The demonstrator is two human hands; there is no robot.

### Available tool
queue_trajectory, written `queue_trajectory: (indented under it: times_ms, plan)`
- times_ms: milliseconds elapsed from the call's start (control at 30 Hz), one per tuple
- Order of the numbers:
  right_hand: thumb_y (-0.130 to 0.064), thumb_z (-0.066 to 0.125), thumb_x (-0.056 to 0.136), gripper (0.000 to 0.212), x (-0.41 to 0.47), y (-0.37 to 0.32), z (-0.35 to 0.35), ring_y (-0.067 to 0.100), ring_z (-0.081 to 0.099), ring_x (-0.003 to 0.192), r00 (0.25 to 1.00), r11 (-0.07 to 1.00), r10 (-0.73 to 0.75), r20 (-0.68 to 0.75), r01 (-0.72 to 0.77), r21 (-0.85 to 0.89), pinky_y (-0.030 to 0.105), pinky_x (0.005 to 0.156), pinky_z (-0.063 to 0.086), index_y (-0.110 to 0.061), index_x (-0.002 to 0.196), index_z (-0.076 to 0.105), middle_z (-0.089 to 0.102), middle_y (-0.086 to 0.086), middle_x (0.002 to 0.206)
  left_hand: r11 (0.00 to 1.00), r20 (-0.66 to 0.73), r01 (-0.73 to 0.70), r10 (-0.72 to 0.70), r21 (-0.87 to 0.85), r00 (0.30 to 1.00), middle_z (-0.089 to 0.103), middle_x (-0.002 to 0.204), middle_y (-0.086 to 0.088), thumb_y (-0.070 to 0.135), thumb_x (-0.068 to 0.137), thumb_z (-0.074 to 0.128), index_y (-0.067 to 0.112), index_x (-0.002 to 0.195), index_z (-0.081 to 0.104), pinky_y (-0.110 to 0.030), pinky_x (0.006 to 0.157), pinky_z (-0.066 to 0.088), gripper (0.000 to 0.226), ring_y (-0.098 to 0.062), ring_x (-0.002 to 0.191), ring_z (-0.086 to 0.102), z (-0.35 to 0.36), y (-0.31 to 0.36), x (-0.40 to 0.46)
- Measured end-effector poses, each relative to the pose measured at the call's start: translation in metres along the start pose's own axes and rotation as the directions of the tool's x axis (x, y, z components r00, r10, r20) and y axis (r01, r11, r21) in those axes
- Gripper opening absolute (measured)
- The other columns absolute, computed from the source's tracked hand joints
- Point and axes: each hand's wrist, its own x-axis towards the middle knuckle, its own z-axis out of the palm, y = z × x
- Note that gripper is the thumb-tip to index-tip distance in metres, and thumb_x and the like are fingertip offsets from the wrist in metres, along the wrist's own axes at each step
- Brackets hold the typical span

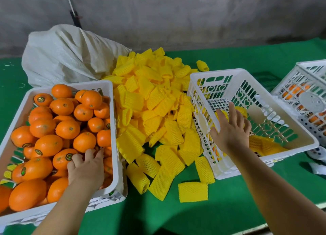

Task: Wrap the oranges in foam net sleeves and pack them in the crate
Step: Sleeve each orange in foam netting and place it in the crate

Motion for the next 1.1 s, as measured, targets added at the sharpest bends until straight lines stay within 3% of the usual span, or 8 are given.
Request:
queue_trajectory:
  times_ms: [233, 467, 633, 733, 867, 933, 1000, 1100]
  plan:
    - [-0.044, 0.059, 0.095, 0.087, 0.005, -0.009, -0.001, 0.040, 0.000, 0.155, 0.973, 0.949, -0.223, 0.059, 0.230, -0.215, 0.060, 0.122, 0.017, -0.028, 0.162, 0.007, -0.023, 0.011, 0.168, 0.922, -0.089, -0.173, 0.216, 0.346, 0.972, 0.045, 0.136, 0.005, 0.078, 0.095, 0.037, 0.039, 0.146, 0.041, -0.036, 0.093, 0.034, 0.064, -0.024, 0.120, 0.044, -0.005, -0.022, 0.005]
    - [-0.044, 0.051, 0.098, 0.074, -0.005, -0.052, 0.015, 0.039, -0.014, 0.156, 0.903, 0.889, -0.370, 0.219, 0.413, -0.197, 0.056, 0.124, -0.004, -0.029, 0.163, 0.018, -0.020, 0.015, 0.170, 0.906, -0.141, -0.213, 0.280, 0.366, 0.950, 0.049, 0.135, 0.003, 0.057, 0.099, 0.043, 0.030, 0.143, 0.042, -0.036, 0.094, 0.038, 0.051, -0.026, 0.118, 0.050, -0.029, -0.013, 0.009]
    - [-0.039, 0.053, 0.100, 0.049, -0.020, -0.091, 0.053, 0.036, -0.019, 0.156, 0.744, 0.831, -0.454, 0.491, 0.552, -0.068, 0.055, 0.125, -0.004, -0.034, 0.149, 0.049, -0.026, 0.011, 0.169, 0.894, -0.099, -0.194, 0.253, 0.403, 0.962, 0.043, 0.134, -0.005, 0.042, 0.103, 0.049, 0.030, 0.147, 0.041, -0.039, 0.101, 0.043, 0.046, -0.032, 0.122, 0.049, -0.023, -0.007, 0.007]
    - [-0.035, 0.049, 0.103, 0.050, -0.019, -0.098, 0.074, 0.034, -0.018, 0.156, 0.703, 0.851, -0.414, 0.578, 0.524, -0.028, 0.053, 0.125, -0.001, -0.030, 0.152, 0.045, -0.025, 0.006, 0.170, 0.896, -0.121, -0.236, 0.300, 0.376, 0.946, 0.054, 0.135, -0.003, 0.042, 0.101, 0.057, 0.029, 0.145, 0.038, -0.043, 0.102, 0.045, 0.050, -0.035, 0.122, 0.053, -0.024, -0.006, 0.006]
    - [-0.036, 0.043, 0.106, 0.056, -0.016, -0.101, 0.088, 0.028, -0.001, 0.158, 0.749, 0.883, -0.446, 0.489, 0.458, 0.104, 0.049, 0.125, 0.006, -0.021, 0.160, 0.034, 0.003, -0.004, 0.174, 0.963, -0.280, -0.237, 0.265, 0.131, 0.923, 0.061, 0.129, -0.008, 0.049, 0.087, 0.075, 0.022, 0.146, 0.050, -0.051, 0.093, 0.050, 0.070, -0.040, 0.112, 0.059, -0.034, -0.022, 0.009]
    - [-0.033, 0.050, 0.105, 0.045, -0.018, -0.101, 0.086, 0.028, 0.032, 0.149, 0.828, 0.878, -0.469, 0.307, 0.398, 0.266, 0.044, 0.117, 0.028, -0.019, 0.147, 0.055, 0.041, -0.001, 0.161, 0.933, -0.463, -0.324, 0.220, -0.157, 0.859, 0.062, 0.128, -0.011, 0.047, 0.086, 0.081, 0.019, 0.146, 0.055, -0.050, 0.083, 0.056, 0.072, -0.037, 0.106, 0.063, -0.037, -0.030, 0.008]
    - [-0.021, 0.062, 0.101, 0.020, -0.021, -0.106, 0.080, 0.027, 0.063, 0.112, 0.917, 0.793, -0.390, 0.084, 0.289, 0.536, 0.039, 0.090, 0.050, -0.013, 0.116, 0.073, 0.068, 0.003, 0.121, 0.751, -0.549, -0.425, 0.100, -0.506, 0.830, 0.056, 0.128, -0.002, 0.053, 0.088, 0.079, 0.026, 0.144, 0.056, -0.028, 0.078, 0.056, 0.066, -0.008, 0.106, 0.061, -0.044, -0.026, 0.002]
    - [-0.009, 0.072, 0.094, 0.014, -0.027, -0.125, 0.055, 0.007, 0.061, 0.083, 0.990, 0.510, -0.115, 0.083, -0.013, 0.860, 0.026, 0.071, 0.050, -0.019, 0.102, 0.066, 0.063, -0.004, 0.093, 0.413, -0.544, -0.509, 0.039, -0.755, 0.838, 0.052, 0.124, 0.009, 0.062, 0.083, 0.075, 0.039, 0.134, 0.059, -0.010, 0.080, 0.048, 0.058, 0.006, 0.109, 0.055, -0.054, 0.011, -0.018]
